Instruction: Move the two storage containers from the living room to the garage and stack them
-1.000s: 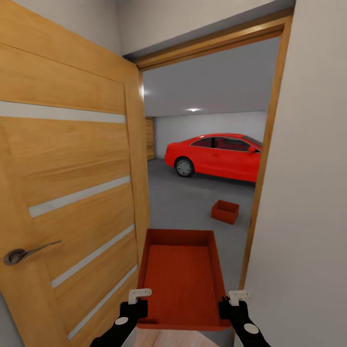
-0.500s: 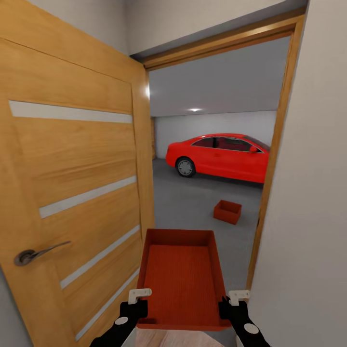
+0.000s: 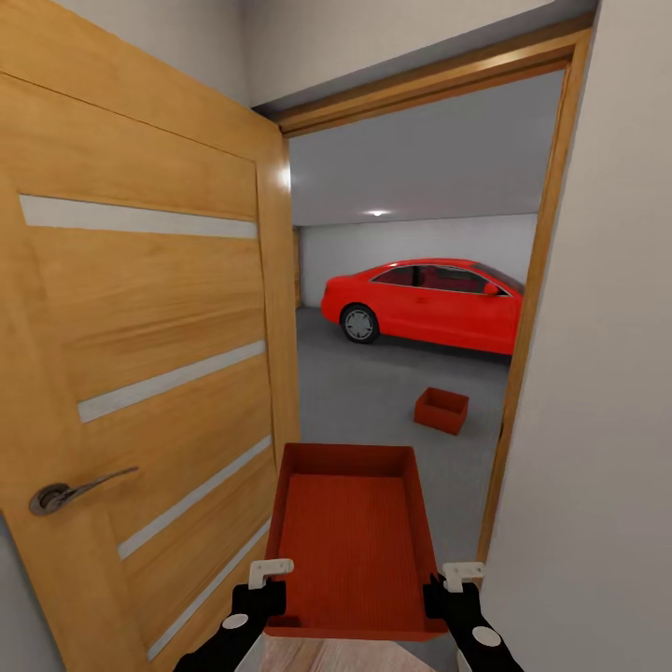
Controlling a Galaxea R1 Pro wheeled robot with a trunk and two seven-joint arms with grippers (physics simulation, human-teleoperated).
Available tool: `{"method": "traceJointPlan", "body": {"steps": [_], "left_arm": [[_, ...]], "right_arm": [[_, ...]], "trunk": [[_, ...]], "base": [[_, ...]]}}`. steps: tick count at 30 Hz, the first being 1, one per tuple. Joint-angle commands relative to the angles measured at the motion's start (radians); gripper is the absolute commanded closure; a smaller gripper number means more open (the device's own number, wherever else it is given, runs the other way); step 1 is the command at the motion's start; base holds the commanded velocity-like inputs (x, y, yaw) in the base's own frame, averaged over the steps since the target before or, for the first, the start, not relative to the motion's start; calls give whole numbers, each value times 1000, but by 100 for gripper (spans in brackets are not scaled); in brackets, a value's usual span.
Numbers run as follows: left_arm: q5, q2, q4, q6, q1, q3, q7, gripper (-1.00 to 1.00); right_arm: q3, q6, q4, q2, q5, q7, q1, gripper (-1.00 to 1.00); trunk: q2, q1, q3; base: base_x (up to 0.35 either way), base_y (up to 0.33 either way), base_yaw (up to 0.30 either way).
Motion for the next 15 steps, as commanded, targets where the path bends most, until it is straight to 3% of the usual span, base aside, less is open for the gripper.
{"method": "traceJointPlan", "body": {"steps": [1, 15], "left_arm": [[-3, -1, -37, -2, -2, 15, -2, 100], [-3, -3, -37, -2, -1, 15, -2, 100]], "right_arm": [[25, -3, 2, 0, 10, 2, 1, 100], [25, -3, 2, 0, 10, 2, 1, 100]], "trunk": [[-1, 0, -1], [-1, 0, -1]], "base": [[0, 0, -16], [0, 0, -225]]}}
